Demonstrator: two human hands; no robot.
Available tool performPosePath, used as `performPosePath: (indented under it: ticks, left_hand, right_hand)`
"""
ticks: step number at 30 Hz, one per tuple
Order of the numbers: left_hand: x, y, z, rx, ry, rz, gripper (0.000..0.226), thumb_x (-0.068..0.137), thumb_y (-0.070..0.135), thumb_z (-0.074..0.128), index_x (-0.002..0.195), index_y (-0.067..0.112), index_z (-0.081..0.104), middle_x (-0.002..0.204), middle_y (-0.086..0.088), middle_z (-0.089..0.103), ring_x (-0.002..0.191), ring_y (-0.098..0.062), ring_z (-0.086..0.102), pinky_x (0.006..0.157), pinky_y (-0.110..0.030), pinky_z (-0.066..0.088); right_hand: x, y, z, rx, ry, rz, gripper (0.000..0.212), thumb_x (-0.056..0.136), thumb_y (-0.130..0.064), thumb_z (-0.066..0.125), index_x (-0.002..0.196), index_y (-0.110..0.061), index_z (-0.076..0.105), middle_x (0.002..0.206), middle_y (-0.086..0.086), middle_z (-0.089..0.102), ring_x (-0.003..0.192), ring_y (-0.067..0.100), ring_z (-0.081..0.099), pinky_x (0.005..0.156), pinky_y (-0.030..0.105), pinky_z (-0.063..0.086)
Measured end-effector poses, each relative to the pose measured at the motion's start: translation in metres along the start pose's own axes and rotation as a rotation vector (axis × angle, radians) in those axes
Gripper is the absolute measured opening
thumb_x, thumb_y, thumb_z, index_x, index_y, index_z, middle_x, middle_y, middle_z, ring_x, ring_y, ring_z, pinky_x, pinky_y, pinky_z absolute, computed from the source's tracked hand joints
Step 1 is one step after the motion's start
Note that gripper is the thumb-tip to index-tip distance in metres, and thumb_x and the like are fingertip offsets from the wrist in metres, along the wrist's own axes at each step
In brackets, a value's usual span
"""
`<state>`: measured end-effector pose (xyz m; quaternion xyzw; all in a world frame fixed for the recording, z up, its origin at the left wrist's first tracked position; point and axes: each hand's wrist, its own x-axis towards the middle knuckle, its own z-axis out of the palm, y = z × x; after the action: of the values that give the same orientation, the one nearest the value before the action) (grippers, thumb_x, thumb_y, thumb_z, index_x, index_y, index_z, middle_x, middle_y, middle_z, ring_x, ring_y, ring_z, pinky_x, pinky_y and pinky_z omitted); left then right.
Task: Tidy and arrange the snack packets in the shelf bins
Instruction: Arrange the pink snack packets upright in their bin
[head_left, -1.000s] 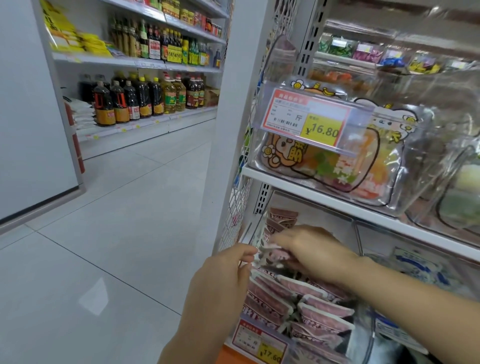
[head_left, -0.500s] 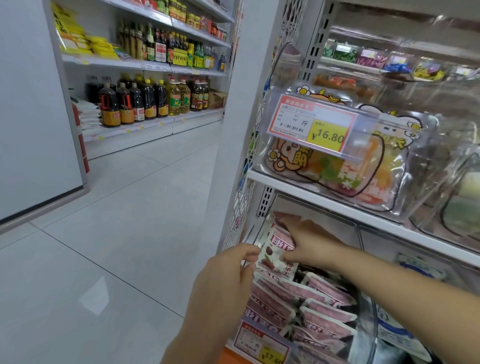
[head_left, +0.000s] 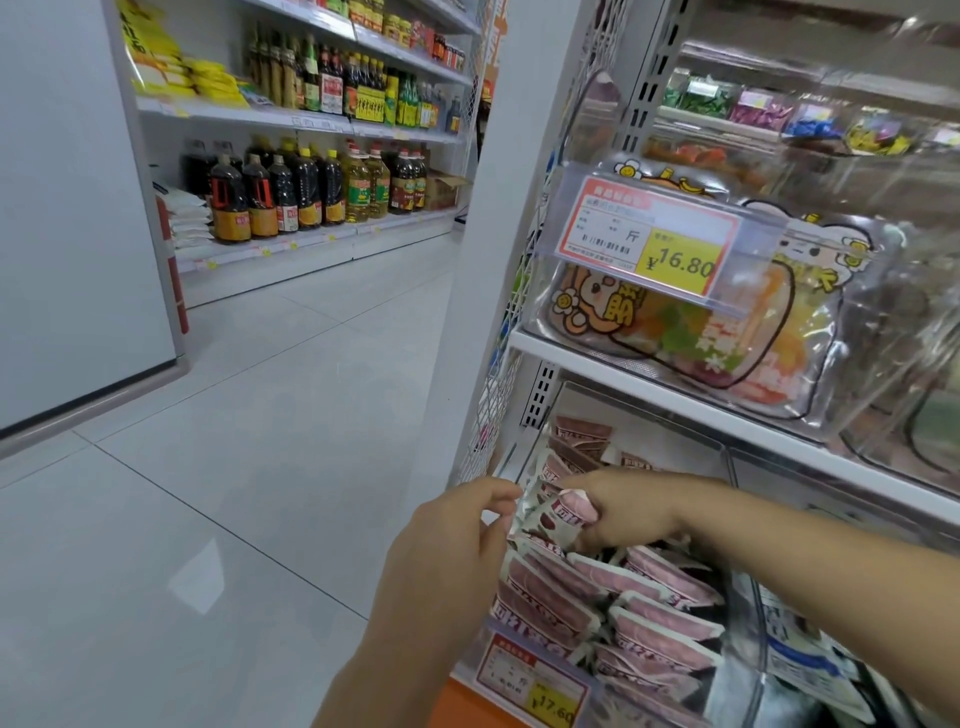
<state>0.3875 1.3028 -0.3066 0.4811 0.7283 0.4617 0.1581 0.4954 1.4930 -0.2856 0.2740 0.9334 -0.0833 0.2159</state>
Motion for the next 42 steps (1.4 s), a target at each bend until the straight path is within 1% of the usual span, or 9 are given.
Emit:
performPosePath:
  ticks: [3, 6, 15, 21, 26, 30, 34, 37, 42]
  left_hand:
    - [-0.001, 0.001, 0.000, -0.005, 0.005, 0.003, 0.024, 0.096, 0.024, 0.049, 0.112, 0.041, 0.058, 0.090, 0.033, 0.054, 0.079, 0.010, 0.055, 0.073, -0.007, 0.043]
    - [-0.002, 0.001, -0.001, 0.000, 0.003, 0.001, 0.026, 0.096, 0.023, 0.049, 0.113, 0.041, 0.057, 0.092, 0.032, 0.054, 0.077, 0.011, 0.054, 0.071, -0.005, 0.042]
    - [-0.001, -0.001, 0.000, 0.014, 0.012, 0.001, 0.025, 0.096, 0.024, 0.050, 0.114, 0.038, 0.059, 0.088, 0.034, 0.053, 0.079, 0.011, 0.054, 0.077, -0.011, 0.045]
    - [-0.002, 0.000, 0.002, 0.013, 0.013, 0.003, 0.028, 0.095, 0.021, 0.050, 0.116, 0.037, 0.059, 0.093, 0.030, 0.056, 0.078, 0.011, 0.055, 0.074, -0.010, 0.045]
    - [-0.003, -0.003, 0.005, 0.053, 0.029, 0.035, 0.029, 0.096, 0.023, 0.048, 0.119, 0.038, 0.058, 0.098, 0.028, 0.057, 0.080, 0.011, 0.053, 0.073, -0.004, 0.039]
    - [0.000, 0.007, 0.012, 0.126, 0.065, 0.117, 0.033, 0.097, 0.022, 0.045, 0.123, 0.037, 0.058, 0.117, 0.021, 0.061, 0.099, 0.003, 0.055, 0.085, -0.010, 0.038]
    - [0.006, 0.020, 0.029, 0.315, -0.023, 0.284, 0.038, 0.090, 0.011, 0.055, 0.119, 0.033, 0.063, 0.109, 0.010, 0.069, 0.101, -0.010, 0.063, 0.109, -0.044, 0.035]
    - [0.007, 0.023, 0.043, 0.454, -0.182, 0.240, 0.047, 0.097, 0.019, 0.043, 0.139, 0.041, 0.038, 0.141, 0.019, 0.045, 0.129, -0.001, 0.040, 0.116, -0.041, -0.006]
    - [0.012, 0.024, 0.042, 0.590, -0.269, 0.145, 0.040, 0.101, 0.026, 0.033, 0.138, 0.040, 0.039, 0.144, 0.020, 0.039, 0.134, -0.002, 0.032, 0.116, -0.046, -0.008]
  right_hand:
    - [-0.003, -0.005, -0.002, -0.264, 0.253, 0.064, 0.028, 0.083, -0.042, 0.061, 0.095, -0.023, 0.046, 0.081, -0.002, 0.055, 0.078, 0.020, 0.055, 0.070, 0.030, 0.039]
    - [0.001, -0.006, -0.002, -0.376, 0.402, 0.074, 0.038, 0.082, -0.049, 0.059, 0.106, -0.021, 0.051, 0.075, -0.005, 0.054, 0.082, 0.022, 0.057, 0.081, 0.031, 0.034]
    - [0.009, -0.009, -0.005, -0.254, -0.070, 0.081, 0.062, 0.081, -0.046, 0.067, 0.132, -0.019, 0.043, 0.121, 0.008, 0.061, 0.105, 0.026, 0.057, 0.091, 0.035, 0.047]
    - [0.014, -0.013, 0.002, -0.469, 0.110, 0.094, 0.063, 0.079, -0.060, 0.061, 0.123, -0.018, 0.045, 0.071, -0.004, 0.051, 0.088, 0.024, 0.057, 0.095, 0.041, 0.037]
    - [0.001, 0.000, -0.003, -0.090, 0.068, 0.068, 0.096, 0.067, -0.062, 0.073, 0.143, -0.025, 0.027, 0.132, 0.000, 0.055, 0.113, 0.020, 0.054, 0.098, 0.033, 0.041]
    - [-0.033, 0.011, -0.007, 0.205, 0.178, -0.033, 0.060, 0.075, -0.046, 0.074, 0.127, -0.031, 0.046, 0.122, -0.011, 0.055, 0.097, 0.006, 0.054, 0.082, 0.021, 0.043]
    - [-0.046, 0.015, -0.003, 0.165, 0.448, -0.168, 0.013, 0.085, -0.017, 0.066, 0.095, -0.024, 0.063, 0.103, -0.012, 0.055, 0.089, 0.011, 0.057, 0.078, 0.026, 0.046]
    - [-0.044, 0.012, 0.002, 0.033, 0.418, -0.199, 0.022, 0.090, -0.015, 0.058, 0.101, -0.029, 0.072, 0.121, -0.015, 0.052, 0.105, 0.005, 0.051, 0.085, 0.020, 0.040]
    - [-0.024, 0.011, 0.000, -0.222, 0.343, -0.121, 0.030, 0.087, -0.041, 0.061, 0.117, -0.037, 0.064, 0.142, -0.004, 0.045, 0.124, 0.021, 0.046, 0.101, 0.034, 0.036]
